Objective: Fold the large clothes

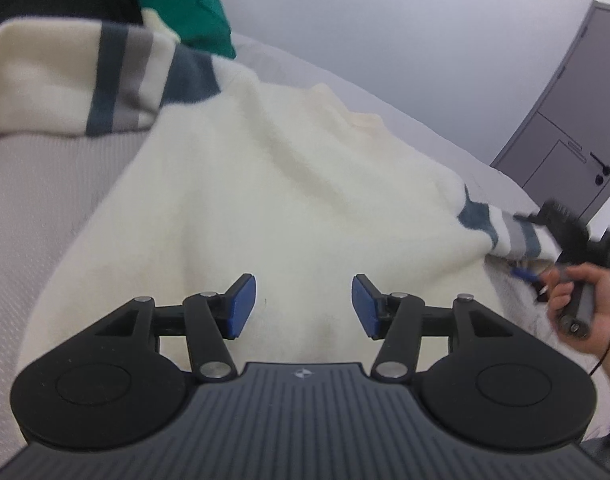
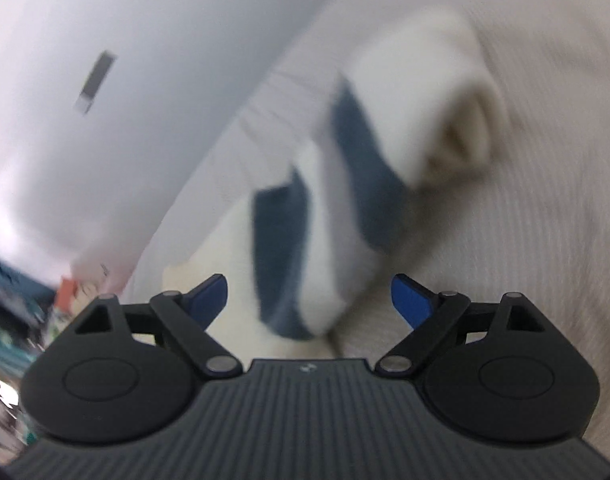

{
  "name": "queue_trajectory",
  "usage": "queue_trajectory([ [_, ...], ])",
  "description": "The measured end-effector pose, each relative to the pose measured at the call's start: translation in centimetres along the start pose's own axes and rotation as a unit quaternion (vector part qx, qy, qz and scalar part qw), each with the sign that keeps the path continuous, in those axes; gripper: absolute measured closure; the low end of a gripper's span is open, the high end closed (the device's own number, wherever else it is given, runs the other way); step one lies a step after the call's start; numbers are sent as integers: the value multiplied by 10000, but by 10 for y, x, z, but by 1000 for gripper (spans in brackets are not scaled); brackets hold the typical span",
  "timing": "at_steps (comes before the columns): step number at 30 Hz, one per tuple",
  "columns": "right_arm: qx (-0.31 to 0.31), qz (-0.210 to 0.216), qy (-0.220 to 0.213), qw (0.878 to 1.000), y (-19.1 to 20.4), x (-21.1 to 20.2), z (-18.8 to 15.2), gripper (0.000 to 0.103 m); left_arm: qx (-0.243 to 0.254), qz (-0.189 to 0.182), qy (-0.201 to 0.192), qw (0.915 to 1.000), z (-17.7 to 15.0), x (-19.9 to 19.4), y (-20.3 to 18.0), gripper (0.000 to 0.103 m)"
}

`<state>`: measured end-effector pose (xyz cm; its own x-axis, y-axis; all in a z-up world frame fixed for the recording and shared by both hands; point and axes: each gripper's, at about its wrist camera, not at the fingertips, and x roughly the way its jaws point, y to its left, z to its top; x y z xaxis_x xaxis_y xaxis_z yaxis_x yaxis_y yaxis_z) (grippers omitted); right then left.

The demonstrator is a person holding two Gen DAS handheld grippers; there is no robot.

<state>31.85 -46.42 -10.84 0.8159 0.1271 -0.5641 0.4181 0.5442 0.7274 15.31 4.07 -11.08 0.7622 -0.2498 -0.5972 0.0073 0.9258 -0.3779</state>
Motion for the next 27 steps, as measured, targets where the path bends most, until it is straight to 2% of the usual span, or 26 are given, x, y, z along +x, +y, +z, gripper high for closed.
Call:
queue_trajectory([
  [3,461,161,57,9988,-23,12,3,12,-258,-75,153,9995,1,10,8,43],
  [6,1003,616,-447,9920,-39,15,22,12,-493,-186,321,9981,1,21,16,43],
  [8,1116,778,-841,9871,-48,16,38,10,-588,-237,381,9973,1,26,20,43],
  [11,1595,1297,-1177,9715,-72,18,61,10,-702,-288,447,9961,1,32,23,43],
  [13,1662,1219,-1446,9678,-81,15,76,12,-732,-294,476,9957,0,37,23,43],
  [14,1627,1037,-1616,9678,-84,11,85,16,-728,-289,484,9957,0,39,23,43],
  [17,1711,675,-1737,9675,-92,3,110,49,-671,-254,520,9961,-1,45,20,43],
  [18,1556,525,-1782,9702,-90,-3,120,68,-644,-235,516,9963,-1,47,19,43],
  [19,1216,383,-1796,9754,-82,-9,130,74,-624,-218,512,9965,-1,48,18,43],
  [21,525,292,-1884,9802,-61,-25,144,78,-627,-220,512,9965,-2,49,18,43],
  [23,-150,447,-1921,9802,-36,-40,151,80,-634,-231,500,9965,-2,49,19,43],
  [27,-804,927,-2130,9693,-4,-75,140,80,-548,-182,451,9973,-3,45,17,43],
])
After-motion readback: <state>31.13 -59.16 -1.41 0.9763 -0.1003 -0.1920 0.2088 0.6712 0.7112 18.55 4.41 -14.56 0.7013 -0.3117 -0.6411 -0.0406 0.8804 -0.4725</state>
